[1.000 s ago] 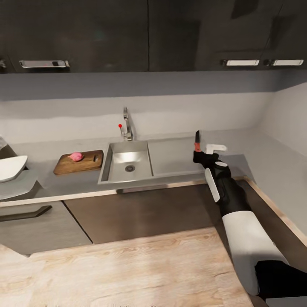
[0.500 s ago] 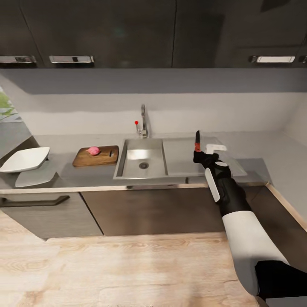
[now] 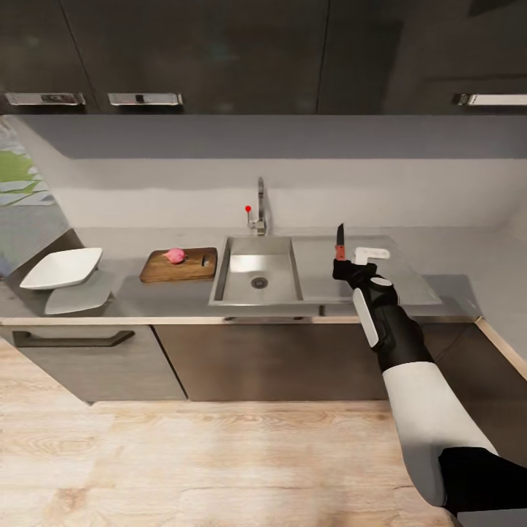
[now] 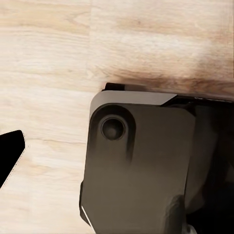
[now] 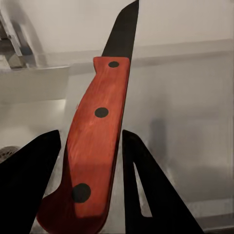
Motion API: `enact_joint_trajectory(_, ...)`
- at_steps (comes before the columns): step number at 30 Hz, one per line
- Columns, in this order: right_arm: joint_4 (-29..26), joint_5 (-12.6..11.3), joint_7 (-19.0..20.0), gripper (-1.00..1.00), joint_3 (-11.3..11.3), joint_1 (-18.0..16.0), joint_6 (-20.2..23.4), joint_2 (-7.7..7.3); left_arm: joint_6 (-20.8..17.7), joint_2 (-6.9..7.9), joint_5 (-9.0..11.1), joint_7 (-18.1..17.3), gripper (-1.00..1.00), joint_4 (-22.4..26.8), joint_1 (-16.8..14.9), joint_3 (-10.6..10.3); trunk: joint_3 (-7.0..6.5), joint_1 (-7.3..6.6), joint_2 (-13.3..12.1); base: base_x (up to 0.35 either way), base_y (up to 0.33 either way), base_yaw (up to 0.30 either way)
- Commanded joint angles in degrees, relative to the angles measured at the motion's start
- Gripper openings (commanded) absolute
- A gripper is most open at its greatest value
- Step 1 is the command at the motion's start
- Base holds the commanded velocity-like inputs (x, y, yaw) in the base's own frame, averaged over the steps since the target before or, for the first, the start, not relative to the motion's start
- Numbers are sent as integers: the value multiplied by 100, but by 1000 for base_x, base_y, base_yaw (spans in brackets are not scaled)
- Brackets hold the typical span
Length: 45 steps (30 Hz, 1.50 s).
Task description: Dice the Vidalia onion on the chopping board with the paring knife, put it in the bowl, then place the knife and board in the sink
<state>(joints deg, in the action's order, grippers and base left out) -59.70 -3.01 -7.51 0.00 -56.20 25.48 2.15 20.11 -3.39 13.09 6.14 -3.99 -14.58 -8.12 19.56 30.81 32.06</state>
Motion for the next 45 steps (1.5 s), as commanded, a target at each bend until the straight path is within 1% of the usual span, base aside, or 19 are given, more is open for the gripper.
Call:
enact_joint_trajectory(1, -7, -33, -32, -100, 0, -5, 27, 0, 40, -4, 38, 10, 100, -23, -10, -49, 8, 2, 8, 0, 254, 1)
enact_joint_trajectory(45, -7, -33, -32, -100, 9, -5, 27, 7, 45, -4, 39, 10, 100, -23, -10, -49, 8, 2, 8, 0, 280, 0)
